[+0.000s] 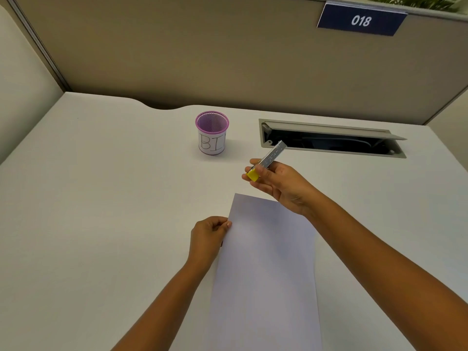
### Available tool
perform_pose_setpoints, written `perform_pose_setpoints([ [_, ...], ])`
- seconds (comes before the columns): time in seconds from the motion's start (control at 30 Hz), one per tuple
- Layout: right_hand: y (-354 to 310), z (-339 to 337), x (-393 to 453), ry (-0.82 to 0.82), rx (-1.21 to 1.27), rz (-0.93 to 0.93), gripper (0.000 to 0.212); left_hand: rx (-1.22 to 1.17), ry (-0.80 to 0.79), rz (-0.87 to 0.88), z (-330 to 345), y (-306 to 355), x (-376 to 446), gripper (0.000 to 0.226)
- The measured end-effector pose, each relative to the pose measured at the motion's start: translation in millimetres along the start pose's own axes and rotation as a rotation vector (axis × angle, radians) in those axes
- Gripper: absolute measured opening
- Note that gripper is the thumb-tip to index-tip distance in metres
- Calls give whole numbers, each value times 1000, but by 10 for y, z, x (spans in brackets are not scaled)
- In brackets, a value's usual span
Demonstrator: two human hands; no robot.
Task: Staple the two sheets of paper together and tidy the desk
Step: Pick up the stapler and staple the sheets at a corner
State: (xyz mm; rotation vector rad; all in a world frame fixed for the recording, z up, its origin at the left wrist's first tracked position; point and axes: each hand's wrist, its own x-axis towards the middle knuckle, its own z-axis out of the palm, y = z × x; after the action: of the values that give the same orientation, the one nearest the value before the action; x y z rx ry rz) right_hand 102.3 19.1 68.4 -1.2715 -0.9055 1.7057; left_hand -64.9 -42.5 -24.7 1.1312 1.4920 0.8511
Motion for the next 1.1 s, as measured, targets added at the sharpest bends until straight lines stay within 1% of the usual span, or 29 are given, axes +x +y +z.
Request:
perform_pose_setpoints([
  [0.07, 19, 6, -8, -24, -39, 5, 38, -6, 1, -3, 5, 6, -1, 12],
  [0.13, 40, 7, -11, -42, -27, 27, 31, -2, 1, -5, 8, 3, 2, 13],
  [0.23, 58, -6, -4, -42, 86, 60, 16, 5, 3, -8, 2, -4, 10, 15],
  [0.37, 42, -50, 22, -53, 328, 114, 15, 3, 6, -14, -5, -2, 16, 14],
  [0.47, 33, -50, 49, -32, 349, 123, 14, -11, 1, -22, -3, 9, 15, 12],
  [0.63, 35, -14, 54, -12, 82, 121, 16, 1, 3, -25, -5, 12, 19, 12],
  [0.8, 30, 24, 43, 109, -241, 208, 37, 5, 6, -30, 4, 12, 22, 10],
  [0.83, 25, 19, 44, 115, -265, 221, 40, 9, 3, -32, 7, 17, 19, 11],
  [0.9, 20, -2, 36, 102, -169, 231, 39, 16, 5, -34, -4, 42, 9, 13],
  [0.97, 0, -29, -14, 63, 33, 207, 31, 4, 26, -25, -47, 101, 17, 12],
  [1.03, -48, -69, -101, 34, 168, 156, 25, 10, 52, 6, -123, 218, 43, 11],
  [1.07, -77, -101, -154, 25, 209, 128, 27, 25, 60, 30, -168, 299, 63, 12],
  [1.1, -109, -143, -205, 16, 239, 102, 35, 42, 63, 56, -215, 392, 82, 13],
])
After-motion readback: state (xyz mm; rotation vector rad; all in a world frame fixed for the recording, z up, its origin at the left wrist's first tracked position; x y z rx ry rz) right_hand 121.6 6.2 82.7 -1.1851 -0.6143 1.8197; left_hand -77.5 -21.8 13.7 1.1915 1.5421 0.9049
